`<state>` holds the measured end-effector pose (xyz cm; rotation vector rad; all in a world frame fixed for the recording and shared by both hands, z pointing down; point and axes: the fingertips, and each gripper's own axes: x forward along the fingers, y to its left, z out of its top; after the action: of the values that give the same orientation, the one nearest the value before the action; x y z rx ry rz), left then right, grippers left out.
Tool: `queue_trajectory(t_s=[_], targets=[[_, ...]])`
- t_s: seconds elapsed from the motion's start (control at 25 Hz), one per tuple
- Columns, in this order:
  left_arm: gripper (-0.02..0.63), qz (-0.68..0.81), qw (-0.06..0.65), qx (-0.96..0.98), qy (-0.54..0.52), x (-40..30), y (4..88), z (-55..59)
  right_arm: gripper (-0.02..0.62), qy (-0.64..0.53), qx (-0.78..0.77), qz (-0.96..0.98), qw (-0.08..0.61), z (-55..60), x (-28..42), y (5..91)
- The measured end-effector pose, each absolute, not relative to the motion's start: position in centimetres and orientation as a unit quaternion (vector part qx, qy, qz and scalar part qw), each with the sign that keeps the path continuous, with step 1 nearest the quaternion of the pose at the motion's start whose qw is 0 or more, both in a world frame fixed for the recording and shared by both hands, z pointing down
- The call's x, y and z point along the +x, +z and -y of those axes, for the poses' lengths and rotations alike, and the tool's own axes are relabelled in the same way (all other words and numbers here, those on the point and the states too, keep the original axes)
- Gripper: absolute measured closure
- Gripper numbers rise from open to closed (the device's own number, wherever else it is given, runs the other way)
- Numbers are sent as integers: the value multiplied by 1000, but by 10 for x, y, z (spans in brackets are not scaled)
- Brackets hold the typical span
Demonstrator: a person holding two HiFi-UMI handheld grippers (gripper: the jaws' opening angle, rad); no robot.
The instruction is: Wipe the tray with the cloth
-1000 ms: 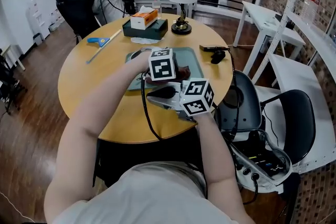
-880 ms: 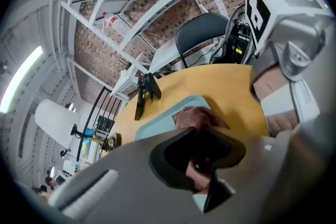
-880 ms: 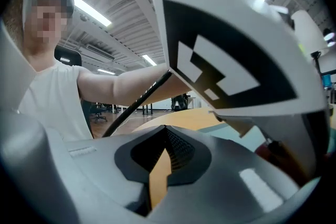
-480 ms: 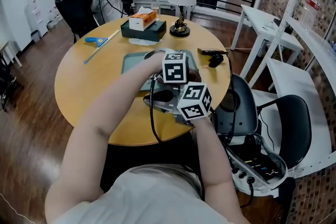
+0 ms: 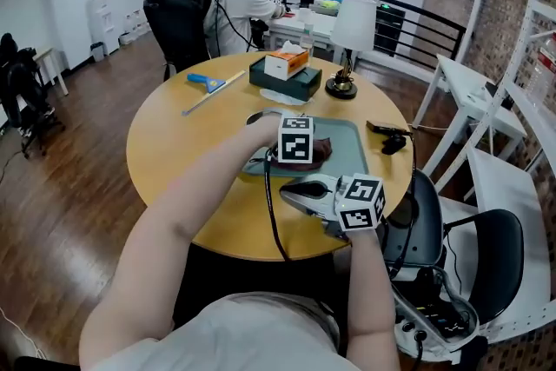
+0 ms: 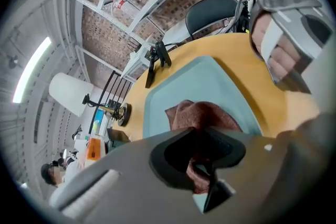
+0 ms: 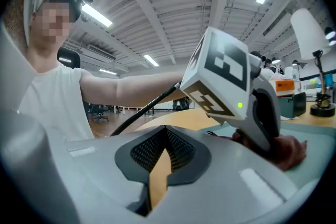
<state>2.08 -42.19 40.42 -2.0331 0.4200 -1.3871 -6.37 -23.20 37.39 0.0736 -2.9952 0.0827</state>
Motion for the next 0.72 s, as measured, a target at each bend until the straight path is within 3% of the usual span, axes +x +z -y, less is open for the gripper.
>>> queue_trajectory(t_s=[0.32, 0.72], targets=[[546, -211, 293, -754, -549, -53, 402, 436, 594, 28, 24, 997, 71, 231, -65, 372], [546, -238, 256, -754, -556, -95, 400, 435, 594, 24, 16, 997, 71, 229, -61, 369]])
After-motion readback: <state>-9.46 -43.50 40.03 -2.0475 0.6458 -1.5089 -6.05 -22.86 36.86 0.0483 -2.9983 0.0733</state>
